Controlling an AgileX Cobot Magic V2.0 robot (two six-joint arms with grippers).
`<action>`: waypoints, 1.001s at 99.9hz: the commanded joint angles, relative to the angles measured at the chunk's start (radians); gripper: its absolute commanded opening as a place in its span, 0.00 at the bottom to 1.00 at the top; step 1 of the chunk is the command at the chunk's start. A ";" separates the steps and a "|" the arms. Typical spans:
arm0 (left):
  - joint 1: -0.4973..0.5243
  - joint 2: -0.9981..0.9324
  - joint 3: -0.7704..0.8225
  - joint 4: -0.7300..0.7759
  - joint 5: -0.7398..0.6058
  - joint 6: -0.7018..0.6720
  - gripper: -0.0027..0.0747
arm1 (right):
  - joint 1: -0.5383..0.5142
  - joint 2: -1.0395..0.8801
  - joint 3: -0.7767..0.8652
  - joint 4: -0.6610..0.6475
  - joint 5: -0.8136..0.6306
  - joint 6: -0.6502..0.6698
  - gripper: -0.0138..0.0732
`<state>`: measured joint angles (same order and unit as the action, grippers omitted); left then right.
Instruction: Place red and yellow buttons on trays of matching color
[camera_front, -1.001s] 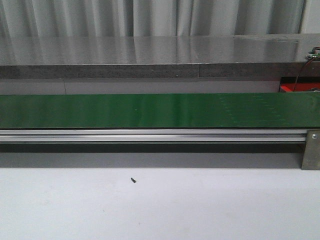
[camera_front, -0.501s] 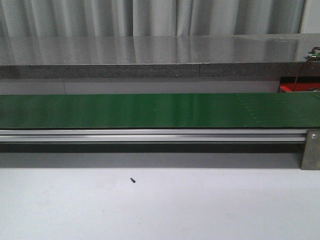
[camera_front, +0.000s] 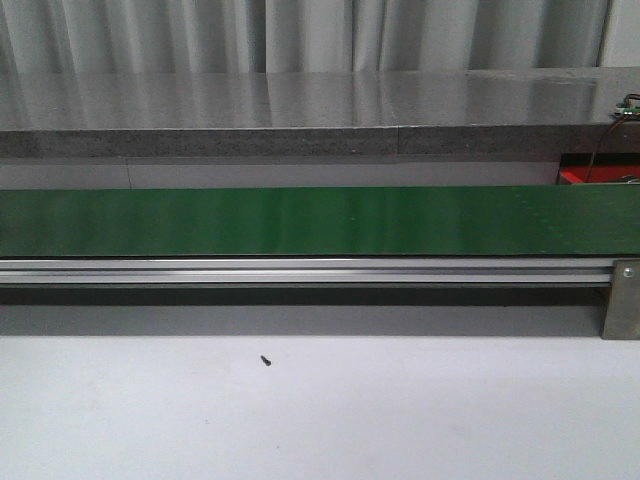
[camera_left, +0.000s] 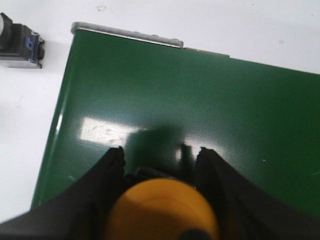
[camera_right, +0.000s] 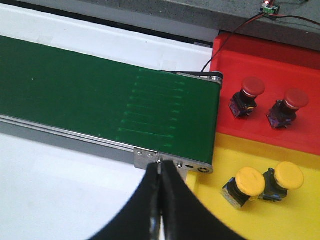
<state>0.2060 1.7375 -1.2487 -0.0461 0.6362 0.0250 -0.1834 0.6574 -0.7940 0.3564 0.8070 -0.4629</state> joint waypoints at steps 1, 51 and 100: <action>-0.006 -0.043 -0.026 -0.016 -0.051 0.021 0.29 | 0.001 -0.002 -0.021 0.025 -0.057 -0.007 0.08; 0.007 -0.146 -0.041 -0.052 -0.077 0.021 0.75 | 0.001 -0.002 -0.021 0.025 -0.057 -0.007 0.08; 0.271 -0.083 -0.199 -0.047 -0.126 0.017 0.75 | 0.001 -0.002 -0.021 0.025 -0.056 -0.007 0.08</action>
<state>0.4351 1.6666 -1.4021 -0.0861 0.5729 0.0464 -0.1834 0.6574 -0.7940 0.3564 0.8070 -0.4629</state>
